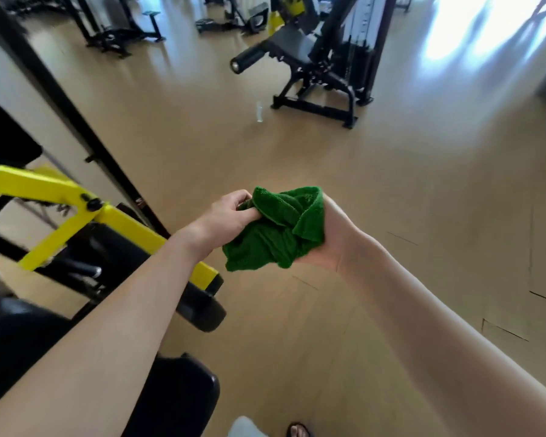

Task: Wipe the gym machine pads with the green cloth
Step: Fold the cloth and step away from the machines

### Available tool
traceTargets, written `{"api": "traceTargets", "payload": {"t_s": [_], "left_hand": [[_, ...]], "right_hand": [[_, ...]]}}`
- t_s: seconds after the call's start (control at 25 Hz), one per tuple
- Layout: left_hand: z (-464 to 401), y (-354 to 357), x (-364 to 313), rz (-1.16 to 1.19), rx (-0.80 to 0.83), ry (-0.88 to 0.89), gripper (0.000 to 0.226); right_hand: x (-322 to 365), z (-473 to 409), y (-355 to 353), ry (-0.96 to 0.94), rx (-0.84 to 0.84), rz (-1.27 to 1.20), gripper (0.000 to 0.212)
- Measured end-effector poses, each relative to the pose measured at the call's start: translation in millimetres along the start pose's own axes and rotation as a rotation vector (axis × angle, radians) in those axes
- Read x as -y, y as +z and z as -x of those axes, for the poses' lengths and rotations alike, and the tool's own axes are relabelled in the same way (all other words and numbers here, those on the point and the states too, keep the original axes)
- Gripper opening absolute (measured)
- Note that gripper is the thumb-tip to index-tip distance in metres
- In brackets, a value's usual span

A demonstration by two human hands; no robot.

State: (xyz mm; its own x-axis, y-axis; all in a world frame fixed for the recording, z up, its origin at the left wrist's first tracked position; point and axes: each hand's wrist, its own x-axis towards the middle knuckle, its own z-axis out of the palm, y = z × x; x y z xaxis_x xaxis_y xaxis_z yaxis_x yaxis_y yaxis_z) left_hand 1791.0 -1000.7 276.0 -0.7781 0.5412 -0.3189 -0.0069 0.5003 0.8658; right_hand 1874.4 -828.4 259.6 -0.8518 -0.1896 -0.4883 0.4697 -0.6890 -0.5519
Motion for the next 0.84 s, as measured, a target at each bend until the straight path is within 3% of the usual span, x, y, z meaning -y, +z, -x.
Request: {"api": "traceTargets", "payload": {"t_s": [0.12, 0.24, 0.32, 0.44, 0.52, 0.64, 0.76, 0.84], "left_hand": [[-56, 15, -24, -0.012, 0.013, -0.032, 0.042], [-117, 23, -33, 0.092, 0.069, -0.075, 0.048], [-160, 24, -38, 0.133, 0.115, -0.099, 0.049], [-234, 22, -46, 0.128, 0.179, -0.122, 0.058], [-291, 14, -55, 0.127, 0.231, -0.136, 0.056], [-365, 0, -78, 0.129, 0.316, -0.150, 0.040], [-439, -7, -110, 0.141, 0.217, -0.166, 0.035], [-492, -5, -134, 0.081, 0.144, -0.163, 0.029]], "right_hand": [[44, -2, -39, -0.042, -0.082, -0.181, 0.070], [80, -22, -67, -0.133, -0.130, 0.128, 0.045], [109, -48, -81, -0.194, -0.250, 0.396, 0.030], [167, -97, -97, -0.207, -0.345, 0.625, 0.030], [212, -138, -109, -0.133, -0.308, 0.698, 0.029], [273, -185, -131, -0.037, -0.204, 0.603, 0.030], [336, -216, -155, -0.045, -0.092, 0.354, 0.037], [374, -240, -172, -0.068, -0.064, 0.336, 0.043]]}}
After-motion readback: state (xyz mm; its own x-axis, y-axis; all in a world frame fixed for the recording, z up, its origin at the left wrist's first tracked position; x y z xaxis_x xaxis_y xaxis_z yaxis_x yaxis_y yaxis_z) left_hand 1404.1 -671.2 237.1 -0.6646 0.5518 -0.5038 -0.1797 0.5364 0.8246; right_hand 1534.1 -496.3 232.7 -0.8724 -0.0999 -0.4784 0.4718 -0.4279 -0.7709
